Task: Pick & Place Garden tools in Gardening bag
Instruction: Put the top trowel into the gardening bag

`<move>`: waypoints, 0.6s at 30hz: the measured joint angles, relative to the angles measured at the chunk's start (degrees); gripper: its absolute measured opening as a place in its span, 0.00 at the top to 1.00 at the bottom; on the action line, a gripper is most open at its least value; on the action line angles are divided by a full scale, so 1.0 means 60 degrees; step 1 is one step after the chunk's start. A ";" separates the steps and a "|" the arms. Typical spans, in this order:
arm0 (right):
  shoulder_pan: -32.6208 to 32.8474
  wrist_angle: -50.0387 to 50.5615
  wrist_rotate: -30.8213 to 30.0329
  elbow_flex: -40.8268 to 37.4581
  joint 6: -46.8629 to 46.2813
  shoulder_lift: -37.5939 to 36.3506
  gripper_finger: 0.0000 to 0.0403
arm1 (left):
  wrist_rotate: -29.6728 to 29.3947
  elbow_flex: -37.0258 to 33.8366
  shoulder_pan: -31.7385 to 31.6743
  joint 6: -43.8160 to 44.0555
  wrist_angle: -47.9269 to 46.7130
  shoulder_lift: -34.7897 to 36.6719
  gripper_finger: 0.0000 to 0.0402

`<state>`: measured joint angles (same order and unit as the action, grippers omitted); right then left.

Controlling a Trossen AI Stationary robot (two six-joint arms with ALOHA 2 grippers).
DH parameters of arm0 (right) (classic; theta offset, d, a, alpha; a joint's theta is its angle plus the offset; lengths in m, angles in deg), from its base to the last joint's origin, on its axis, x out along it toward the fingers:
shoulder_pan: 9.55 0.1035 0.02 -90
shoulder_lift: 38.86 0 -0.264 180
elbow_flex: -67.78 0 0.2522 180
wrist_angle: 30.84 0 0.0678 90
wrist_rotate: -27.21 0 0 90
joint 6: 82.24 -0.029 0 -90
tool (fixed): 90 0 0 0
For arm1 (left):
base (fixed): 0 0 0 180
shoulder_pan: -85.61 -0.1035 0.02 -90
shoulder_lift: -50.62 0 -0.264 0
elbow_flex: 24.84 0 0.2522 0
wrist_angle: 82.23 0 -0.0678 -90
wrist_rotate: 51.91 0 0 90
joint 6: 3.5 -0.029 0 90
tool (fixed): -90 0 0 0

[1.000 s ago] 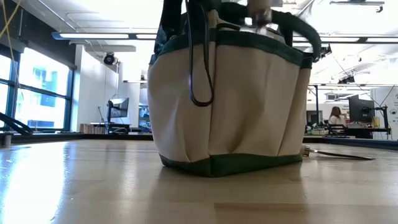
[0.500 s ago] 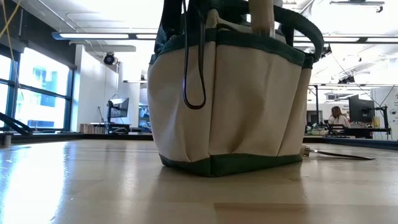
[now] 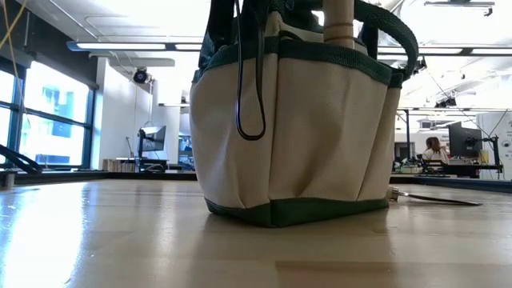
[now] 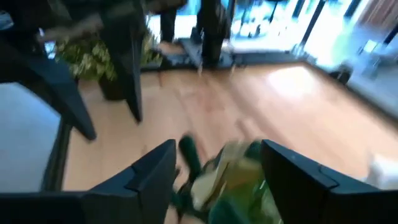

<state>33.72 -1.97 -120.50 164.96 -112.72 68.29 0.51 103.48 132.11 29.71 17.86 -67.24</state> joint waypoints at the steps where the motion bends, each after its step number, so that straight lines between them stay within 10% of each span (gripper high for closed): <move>1: 0.0045 -0.0313 -0.0161 0.0000 0.0591 -0.0013 0.42 | 0.0004 0.0000 0.0000 0.0000 0.0000 0.0000 0.55; 8: 0.0668 -0.2250 -0.1640 0.0000 0.3809 -0.0461 0.38 | 0.0707 0.0000 0.0000 0.0094 -0.0007 0.0000 0.55; 18: 0.1182 -0.1868 -0.4645 0.0000 0.4070 -0.2182 0.39 | 0.1153 0.0000 0.0004 0.0091 -0.0558 0.0000 0.55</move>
<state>40.81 -13.18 -148.37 164.96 -88.31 55.20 7.42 103.48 132.13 30.25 14.51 -67.24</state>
